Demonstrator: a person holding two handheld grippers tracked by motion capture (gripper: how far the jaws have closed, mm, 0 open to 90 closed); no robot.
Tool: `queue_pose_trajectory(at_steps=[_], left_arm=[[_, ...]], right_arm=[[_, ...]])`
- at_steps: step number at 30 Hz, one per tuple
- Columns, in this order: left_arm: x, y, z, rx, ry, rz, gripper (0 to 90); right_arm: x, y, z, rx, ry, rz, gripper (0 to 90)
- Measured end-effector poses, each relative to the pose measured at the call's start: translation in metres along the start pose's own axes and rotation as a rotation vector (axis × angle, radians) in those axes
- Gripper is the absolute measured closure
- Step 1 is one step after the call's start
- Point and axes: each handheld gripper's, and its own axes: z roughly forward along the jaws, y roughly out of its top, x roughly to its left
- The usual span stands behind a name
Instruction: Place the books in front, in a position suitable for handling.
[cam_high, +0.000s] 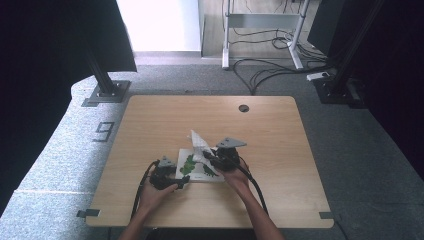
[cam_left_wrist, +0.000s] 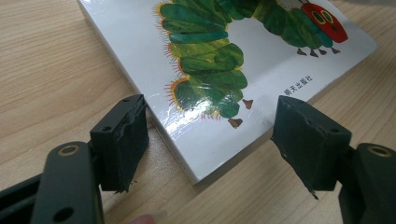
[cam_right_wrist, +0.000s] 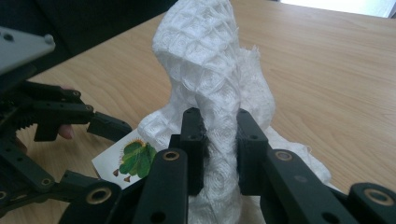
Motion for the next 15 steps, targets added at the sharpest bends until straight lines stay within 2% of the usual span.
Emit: queue_pose_trajectory(at_steps=[1,15], left_arm=[[0.000,0.000,0.000,0.000,-0.002,-0.001,27.0],[0.004,0.001,-0.004,-0.012,-0.013,-0.012,30.0]], right_arm=[[0.004,-0.001,0.006,0.015,0.001,-0.009,75.8],[0.014,-0.003,0.038,0.062,0.035,-0.035,75.6]])
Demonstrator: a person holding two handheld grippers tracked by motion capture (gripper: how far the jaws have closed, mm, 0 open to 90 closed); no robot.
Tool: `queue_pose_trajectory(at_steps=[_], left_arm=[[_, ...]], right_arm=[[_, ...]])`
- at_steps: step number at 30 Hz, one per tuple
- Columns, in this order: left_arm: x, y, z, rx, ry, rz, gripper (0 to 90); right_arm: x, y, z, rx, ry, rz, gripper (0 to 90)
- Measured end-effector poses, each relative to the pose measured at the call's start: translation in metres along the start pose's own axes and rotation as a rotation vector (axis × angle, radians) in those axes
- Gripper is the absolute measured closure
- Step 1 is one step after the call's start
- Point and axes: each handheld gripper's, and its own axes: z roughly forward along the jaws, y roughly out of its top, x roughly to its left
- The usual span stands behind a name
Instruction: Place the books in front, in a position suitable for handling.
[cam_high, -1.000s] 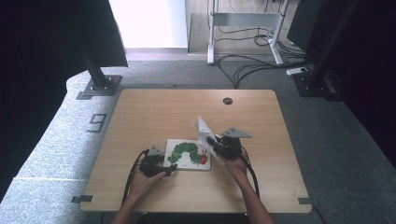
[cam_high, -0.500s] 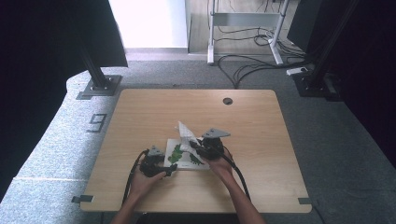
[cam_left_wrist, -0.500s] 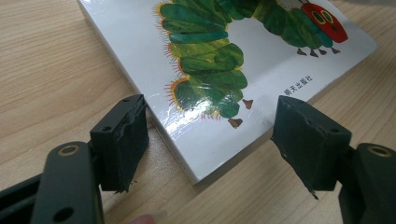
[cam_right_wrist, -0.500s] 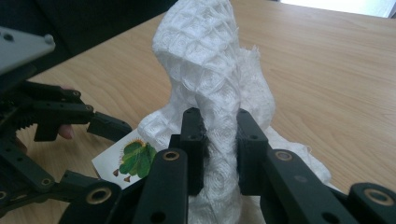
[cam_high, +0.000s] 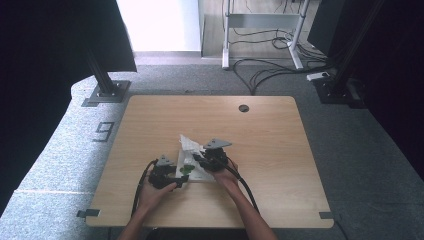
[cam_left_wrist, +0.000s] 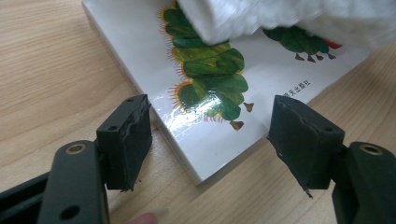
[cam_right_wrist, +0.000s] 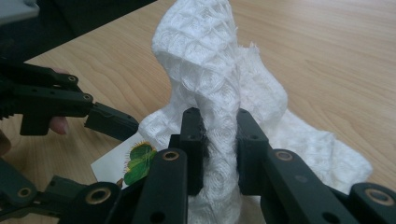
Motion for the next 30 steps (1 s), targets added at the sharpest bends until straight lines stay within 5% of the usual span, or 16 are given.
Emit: queue_pose_trajectory(at_steps=[13,30], left_arm=[[0.003,0.001,0.003,-0.008,-0.005,-0.017,30.4],[0.005,0.000,0.004,-0.009,-0.023,-0.037,30.9]], right_arm=[[0.000,-0.001,0.014,0.027,-0.018,-0.015,75.1],[0.006,0.004,0.053,0.070,-0.040,-0.015,73.8]])
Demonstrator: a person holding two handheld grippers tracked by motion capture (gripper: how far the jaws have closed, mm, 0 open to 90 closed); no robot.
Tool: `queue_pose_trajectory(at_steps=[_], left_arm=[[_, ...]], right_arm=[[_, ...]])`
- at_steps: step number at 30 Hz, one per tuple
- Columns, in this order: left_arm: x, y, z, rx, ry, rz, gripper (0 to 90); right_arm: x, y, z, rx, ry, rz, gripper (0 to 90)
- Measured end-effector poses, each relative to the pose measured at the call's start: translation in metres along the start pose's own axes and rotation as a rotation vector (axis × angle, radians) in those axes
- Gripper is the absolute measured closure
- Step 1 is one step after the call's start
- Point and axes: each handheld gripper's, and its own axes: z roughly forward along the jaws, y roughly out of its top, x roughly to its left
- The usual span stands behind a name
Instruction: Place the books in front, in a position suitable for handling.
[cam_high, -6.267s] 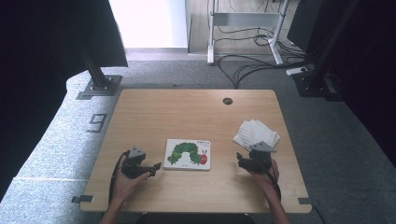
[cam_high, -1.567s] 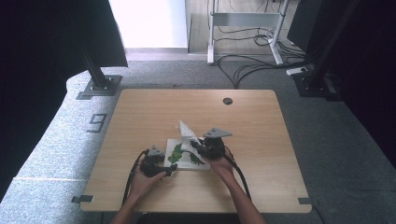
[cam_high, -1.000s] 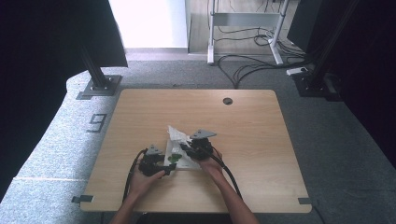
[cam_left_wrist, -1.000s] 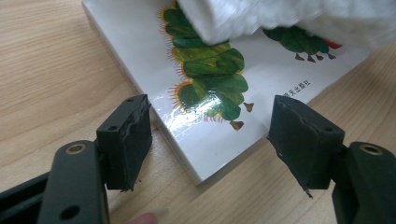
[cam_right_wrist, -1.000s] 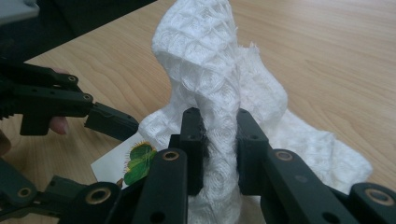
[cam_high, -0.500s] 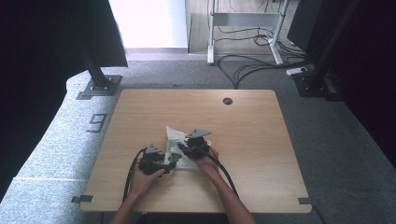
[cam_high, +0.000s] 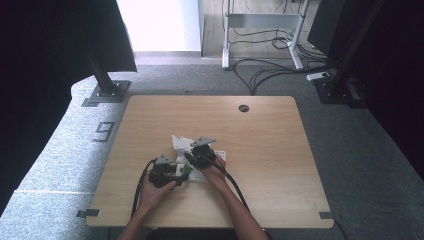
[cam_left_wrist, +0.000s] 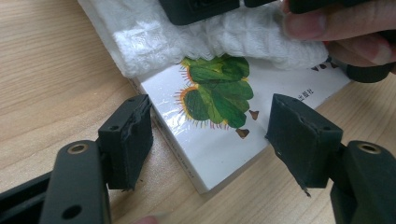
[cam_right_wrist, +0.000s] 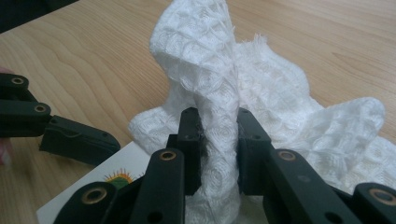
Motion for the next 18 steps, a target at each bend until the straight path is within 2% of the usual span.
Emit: queue_pose_trajectory(at_steps=[6,10,14,18], left_arm=[[0.001,0.000,0.000,0.003,-0.007,-0.011,30.7],[0.002,0.000,0.000,0.005,-0.010,-0.011,30.6],[0.001,0.000,0.000,0.002,-0.005,-0.010,30.7],[0.001,0.000,0.000,0.003,-0.003,-0.012,30.7]], right_arm=[[0.003,0.001,0.003,0.016,-0.019,-0.032,73.8],[0.000,0.000,0.001,0.031,-0.017,-0.019,74.1],[-0.003,-0.001,-0.003,0.042,-0.039,-0.030,74.3],[-0.009,-0.005,-0.009,0.046,-0.057,-0.012,74.8]])
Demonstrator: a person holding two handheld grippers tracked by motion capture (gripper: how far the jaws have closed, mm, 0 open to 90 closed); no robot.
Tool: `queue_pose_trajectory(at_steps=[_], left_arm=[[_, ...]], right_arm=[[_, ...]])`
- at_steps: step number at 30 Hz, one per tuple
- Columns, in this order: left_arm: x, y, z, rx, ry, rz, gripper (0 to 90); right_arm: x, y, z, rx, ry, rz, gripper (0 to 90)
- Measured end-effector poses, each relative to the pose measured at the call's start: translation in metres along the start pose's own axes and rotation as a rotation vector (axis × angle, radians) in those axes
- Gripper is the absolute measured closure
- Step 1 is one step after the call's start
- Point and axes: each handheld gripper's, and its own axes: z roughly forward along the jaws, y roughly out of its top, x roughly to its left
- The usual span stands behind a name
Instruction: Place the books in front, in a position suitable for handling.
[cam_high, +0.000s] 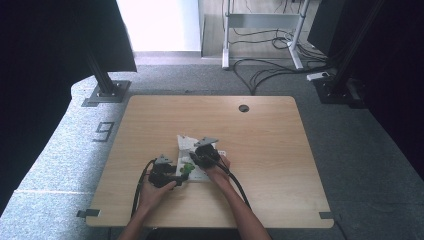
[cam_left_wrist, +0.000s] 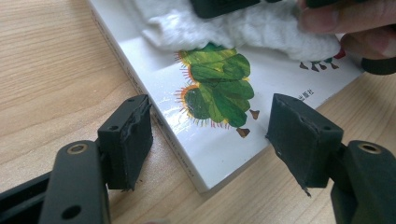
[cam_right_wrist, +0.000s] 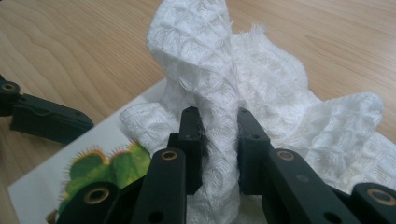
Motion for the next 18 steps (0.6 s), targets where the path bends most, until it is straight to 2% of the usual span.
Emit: queue_pose_trajectory(at_steps=[7,10,12,13,15,16,18], left_arm=[[0.000,0.000,0.000,-0.001,0.003,0.000,30.6],[0.000,0.000,0.000,-0.001,0.001,0.000,30.7],[0.000,0.000,0.000,-0.002,0.002,0.000,30.7],[-0.001,0.000,0.000,-0.002,0.004,0.001,30.8],[-0.001,0.000,0.000,-0.005,0.009,0.004,30.8],[-0.001,0.000,0.000,-0.005,0.010,0.005,30.9],[-0.001,0.000,0.000,-0.002,0.010,0.006,30.9]], right_arm=[[-0.009,-0.003,-0.007,0.010,-0.036,0.015,75.7],[-0.004,0.002,-0.006,-0.003,-0.044,-0.010,76.1],[-0.001,0.007,-0.004,-0.009,-0.030,-0.015,76.1],[0.005,0.012,0.002,-0.004,-0.017,-0.024,76.1],[0.009,0.015,0.005,0.001,-0.009,-0.037,76.1],[0.016,0.019,0.013,0.011,-0.005,-0.068,75.9],[0.019,0.021,0.017,0.015,-0.002,-0.073,75.8]])
